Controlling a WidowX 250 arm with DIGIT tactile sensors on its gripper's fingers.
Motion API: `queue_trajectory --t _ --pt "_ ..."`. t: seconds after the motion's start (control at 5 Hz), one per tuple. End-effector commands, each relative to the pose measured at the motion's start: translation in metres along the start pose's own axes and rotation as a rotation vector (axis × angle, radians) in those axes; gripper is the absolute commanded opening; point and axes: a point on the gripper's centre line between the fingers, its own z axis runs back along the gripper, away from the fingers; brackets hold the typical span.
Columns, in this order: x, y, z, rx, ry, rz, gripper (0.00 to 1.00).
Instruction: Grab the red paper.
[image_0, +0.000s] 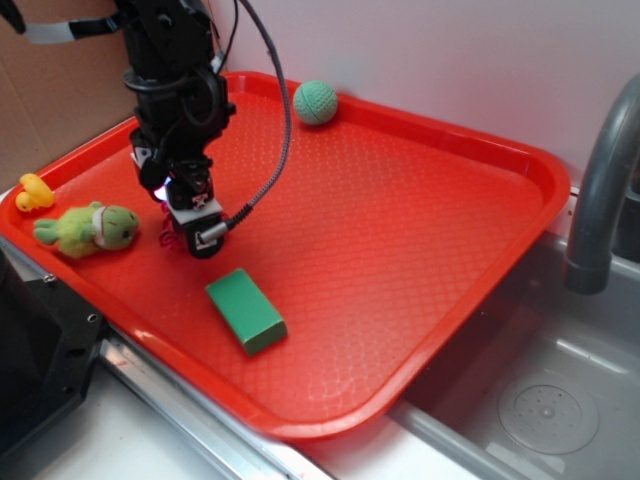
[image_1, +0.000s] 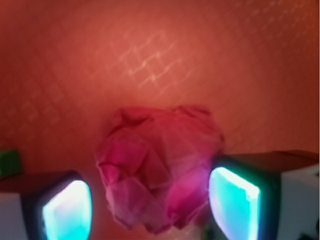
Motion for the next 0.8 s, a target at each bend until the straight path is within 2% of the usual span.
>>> queue_trajectory --t 0.0,0.2,0.4,0.6 --pt "0.000 0.006 -0.023 0.059 0.029 0.021 1.00" --pt "0.001 0.008 -0.028 0.070 0.026 0.056 0.00" --pt "0.001 0.014 -0.008 0.071 -0.032 0.098 0.00" --pt "0.006 0.032 0.041 0.059 -0.166 0.208 0.00"
